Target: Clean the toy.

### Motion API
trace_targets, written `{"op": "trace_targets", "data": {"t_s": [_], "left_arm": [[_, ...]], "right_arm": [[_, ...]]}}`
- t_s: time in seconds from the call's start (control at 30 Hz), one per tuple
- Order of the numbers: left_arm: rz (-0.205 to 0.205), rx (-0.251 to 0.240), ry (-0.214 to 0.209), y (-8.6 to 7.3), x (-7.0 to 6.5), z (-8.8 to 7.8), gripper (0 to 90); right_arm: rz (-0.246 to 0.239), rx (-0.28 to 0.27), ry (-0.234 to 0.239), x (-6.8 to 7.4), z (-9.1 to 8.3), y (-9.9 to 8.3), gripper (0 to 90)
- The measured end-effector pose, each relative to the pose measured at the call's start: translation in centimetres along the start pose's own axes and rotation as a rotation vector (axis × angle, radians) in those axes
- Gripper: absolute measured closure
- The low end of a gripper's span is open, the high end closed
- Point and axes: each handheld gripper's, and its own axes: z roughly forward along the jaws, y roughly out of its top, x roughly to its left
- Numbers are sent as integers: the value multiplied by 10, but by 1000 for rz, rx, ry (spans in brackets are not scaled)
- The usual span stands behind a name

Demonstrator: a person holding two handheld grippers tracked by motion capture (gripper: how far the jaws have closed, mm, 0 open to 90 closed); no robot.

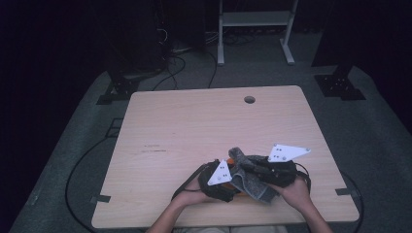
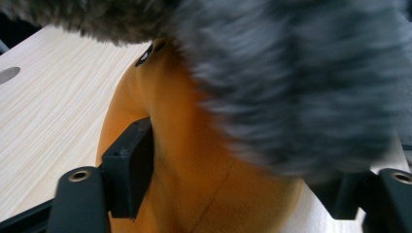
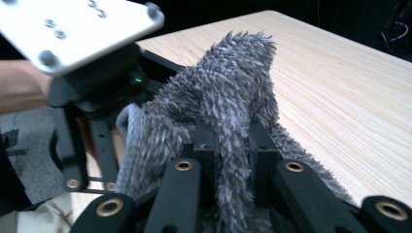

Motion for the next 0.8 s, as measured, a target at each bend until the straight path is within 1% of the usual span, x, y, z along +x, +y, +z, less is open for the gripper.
{"op": "trace_targets", "data": {"t_s": [0.03, 0.07, 0.1, 0.13, 0.2, 0.23, 0.27, 0.3, 0.4, 0.43, 0.47, 0.5, 0.53, 0.57, 0.6, 0.63, 0.67, 0.7, 0.73, 0.77, 0.8], "left_arm": [[-6, -6, 0, -1, 1, -1, 281], [-12, -15, 1, -2, 1, -1, 292], [-10, -20, -3, -3, 1, -2, 293], [-10, -20, -3, -3, 1, -2, 293], [-16, -26, -6, -4, 2, -3, 291], [-37, -30, -8, -6, 7, -4, 282], [-52, -35, -8, -7, 9, -5, 276], [-52, -35, -8, -7, 9, -5, 273], [-114, -52, 3, -9, 16, -7, 271], [-152, -58, 10, -11, 19, -8, 272], [-163, -60, 12, -11, 20, -7, 272], [-163, -60, 12, -11, 20, -7, 272], [-178, -63, 14, -11, 21, -7, 272], [-202, -67, 19, -11, 22, -7, 271], [-202, -67, 19, -11, 22, -7, 272], [-215, -67, 13, -13, 23, -8, 275], [-215, -67, 13, -13, 23, -8, 280], [-217, -65, 10, -14, 25, -9, 283], [-229, -68, 7, -15, 26, -10, 283], [-236, -68, 6, -16, 27, -11, 285], [-245, -71, 4, -16, 28, -11, 286]], "right_arm": [[11, -4, 2, -4, 1, -1, 779], [57, -17, -19, -16, -3, -7, 779], [83, -25, -41, -23, -7, -12, 779], [83, -25, -41, -23, -7, -12, 779], [151, -21, -64, -39, -14, -24, 779], [187, -19, -63, -46, -18, -34, 779], [196, -12, -65, -47, -20, -37, 779], [191, -4, -73, -48, -21, -39, 779], [192, -8, -78, -48, -23, -39, 779], [191, -33, -64, -45, -23, -37, 780], [183, -51, -47, -41, -23, -33, 779], [169, -65, -26, -36, -22, -29, 779], [169, -65, -26, -36, -22, -29, 779], [117, -75, 10, -25, -19, -21, 778], [86, -73, 13, -20, -17, -18, 778], [66, -62, -1, -17, -16, -16, 778], [69, -61, 0, -18, -15, -17, 778], [85, -60, -1, -22, -15, -20, 778], [85, -60, -1, -22, -15, -20, 778], [126, -44, -40, -32, -16, -28, 779], [153, -35, -54, -38, -18, -33, 779]]}}
